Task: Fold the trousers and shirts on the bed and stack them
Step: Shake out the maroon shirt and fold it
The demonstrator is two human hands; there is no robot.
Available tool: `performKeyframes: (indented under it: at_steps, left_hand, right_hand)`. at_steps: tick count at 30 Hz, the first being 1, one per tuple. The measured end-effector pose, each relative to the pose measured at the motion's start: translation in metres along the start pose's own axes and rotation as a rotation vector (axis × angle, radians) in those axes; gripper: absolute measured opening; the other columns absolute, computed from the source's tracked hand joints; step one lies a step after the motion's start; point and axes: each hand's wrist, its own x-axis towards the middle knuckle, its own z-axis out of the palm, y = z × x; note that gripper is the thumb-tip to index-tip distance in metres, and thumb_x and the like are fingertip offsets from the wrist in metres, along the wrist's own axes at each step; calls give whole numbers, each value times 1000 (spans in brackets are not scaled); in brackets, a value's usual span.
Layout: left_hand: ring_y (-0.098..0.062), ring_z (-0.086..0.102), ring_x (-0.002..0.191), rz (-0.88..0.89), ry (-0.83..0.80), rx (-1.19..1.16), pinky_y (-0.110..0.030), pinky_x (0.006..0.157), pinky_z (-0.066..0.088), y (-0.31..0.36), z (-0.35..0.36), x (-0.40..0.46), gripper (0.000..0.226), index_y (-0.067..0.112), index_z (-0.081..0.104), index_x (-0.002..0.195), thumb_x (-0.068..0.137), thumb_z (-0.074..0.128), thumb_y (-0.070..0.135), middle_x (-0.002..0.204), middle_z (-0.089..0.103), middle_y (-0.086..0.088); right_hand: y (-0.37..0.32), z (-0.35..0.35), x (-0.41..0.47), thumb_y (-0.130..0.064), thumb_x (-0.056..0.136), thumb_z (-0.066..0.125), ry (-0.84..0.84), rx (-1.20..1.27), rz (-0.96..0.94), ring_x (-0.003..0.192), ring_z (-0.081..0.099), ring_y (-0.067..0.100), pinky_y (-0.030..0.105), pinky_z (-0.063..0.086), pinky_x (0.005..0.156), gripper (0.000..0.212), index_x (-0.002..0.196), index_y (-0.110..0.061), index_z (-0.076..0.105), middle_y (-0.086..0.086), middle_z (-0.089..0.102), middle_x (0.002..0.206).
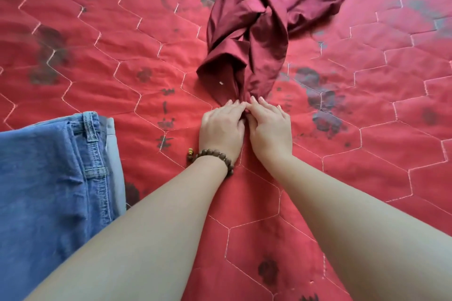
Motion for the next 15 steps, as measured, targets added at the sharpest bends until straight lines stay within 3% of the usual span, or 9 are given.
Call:
performKeyframes:
  at_steps: [3,5,7,10,15]
  left_hand:
    - [-23,62,102,-73,18,76,-31,89,32,18,-11,-10,24,19,69,106,89,52,16,105,71,-1]
    - [-29,61,88,-103,-24,111,-32,83,33,24,-21,-33,21,19,70,100,89,52,17,97,72,-3]
    - [-34,60,82,-103,-89,89,-37,80,37,33,-36,-63,20,18,71,101,89,55,17,95,72,-4]
    - [-36,62,69,-48,-97,8,-39,70,47,60,-62,-103,10,10,72,89,80,66,7,80,71,-10]
    - [-30,63,75,11,12,-126,-40,72,45,127,-125,-126,10,6,67,85,79,59,4,81,68,-10]
  right_hand:
    - [-6,-16,-16,-16,95,50,-43,44,20,128,49,23,38,33,107,30,120,-14,65,10,59,132]
    - [-9,-28,-42,-15,93,52,-90,41,7,116,57,29,39,42,94,24,111,-13,69,12,66,119]
    - [-10,-45,-72,-18,93,51,-153,9,14,99,59,33,40,44,79,19,101,-15,68,10,69,100]
    - [-17,-77,-110,-21,94,48,-218,53,47,92,58,33,42,45,75,17,99,-16,64,9,68,94]
    - [-48,-160,-147,-20,97,46,-120,155,37,88,54,32,44,42,74,16,97,-11,60,10,66,90]
